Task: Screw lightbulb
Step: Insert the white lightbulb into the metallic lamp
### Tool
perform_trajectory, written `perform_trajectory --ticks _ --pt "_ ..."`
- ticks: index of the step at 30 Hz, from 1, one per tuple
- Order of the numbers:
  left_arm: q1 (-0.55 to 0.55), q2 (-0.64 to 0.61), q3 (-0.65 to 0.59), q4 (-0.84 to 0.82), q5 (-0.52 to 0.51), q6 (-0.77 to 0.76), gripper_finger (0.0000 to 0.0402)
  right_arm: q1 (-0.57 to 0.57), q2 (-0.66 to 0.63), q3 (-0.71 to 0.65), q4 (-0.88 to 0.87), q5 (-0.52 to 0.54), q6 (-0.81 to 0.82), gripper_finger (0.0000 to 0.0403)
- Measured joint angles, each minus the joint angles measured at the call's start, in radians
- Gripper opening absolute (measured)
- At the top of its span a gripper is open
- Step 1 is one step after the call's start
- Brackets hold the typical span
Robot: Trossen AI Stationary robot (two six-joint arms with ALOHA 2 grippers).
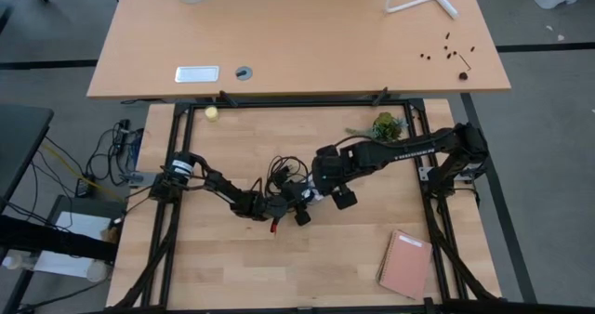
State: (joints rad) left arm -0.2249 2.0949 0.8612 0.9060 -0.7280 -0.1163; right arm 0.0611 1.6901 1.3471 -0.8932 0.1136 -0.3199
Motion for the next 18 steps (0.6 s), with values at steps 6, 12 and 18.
perform_trajectory --ticks 6,12,18 --pt "0.000 0.000 0.000 0.001 0.000 0.000 0.0186 0.028 0.000 -0.005 0.047 0.068 -0.006 0.0391" --pt "0.000 0.000 0.000 0.001 0.000 0.000 0.0186 0.051 0.003 -0.005 0.113 0.122 -0.047 0.0385" --pt "0.000 0.000 0.000 -0.001 0.000 -0.009 0.0186 0.072 0.005 -0.004 0.090 0.126 -0.037 0.0374"
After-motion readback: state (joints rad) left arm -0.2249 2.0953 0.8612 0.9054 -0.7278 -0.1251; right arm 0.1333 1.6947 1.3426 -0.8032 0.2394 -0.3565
